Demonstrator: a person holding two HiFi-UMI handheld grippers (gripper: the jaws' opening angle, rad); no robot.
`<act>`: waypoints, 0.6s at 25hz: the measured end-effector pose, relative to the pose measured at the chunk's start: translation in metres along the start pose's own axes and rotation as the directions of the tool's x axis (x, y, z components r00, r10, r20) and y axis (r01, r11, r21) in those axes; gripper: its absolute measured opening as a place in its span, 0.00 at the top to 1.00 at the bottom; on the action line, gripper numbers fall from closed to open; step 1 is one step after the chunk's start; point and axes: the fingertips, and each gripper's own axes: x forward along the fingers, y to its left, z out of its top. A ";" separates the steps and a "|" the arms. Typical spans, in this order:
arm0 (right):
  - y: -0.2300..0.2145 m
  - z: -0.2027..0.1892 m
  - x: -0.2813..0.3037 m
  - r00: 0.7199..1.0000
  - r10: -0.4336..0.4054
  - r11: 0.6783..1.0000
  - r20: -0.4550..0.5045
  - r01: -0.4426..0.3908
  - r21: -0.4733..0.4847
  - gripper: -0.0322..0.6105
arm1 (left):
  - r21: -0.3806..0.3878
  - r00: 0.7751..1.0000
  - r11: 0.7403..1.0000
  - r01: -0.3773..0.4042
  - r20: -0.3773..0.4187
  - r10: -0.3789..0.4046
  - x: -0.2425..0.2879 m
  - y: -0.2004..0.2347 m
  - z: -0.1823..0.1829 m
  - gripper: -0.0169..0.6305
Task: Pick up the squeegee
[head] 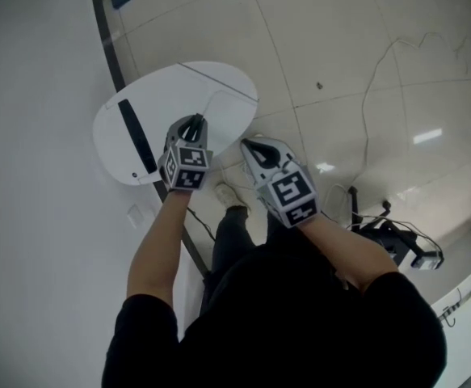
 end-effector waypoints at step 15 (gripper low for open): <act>0.177 0.018 -0.125 0.957 -0.133 0.980 0.256 0.166 -0.110 0.94 | 0.050 0.940 0.999 -0.009 0.340 -0.009 -0.292 -0.038 0.030 0.82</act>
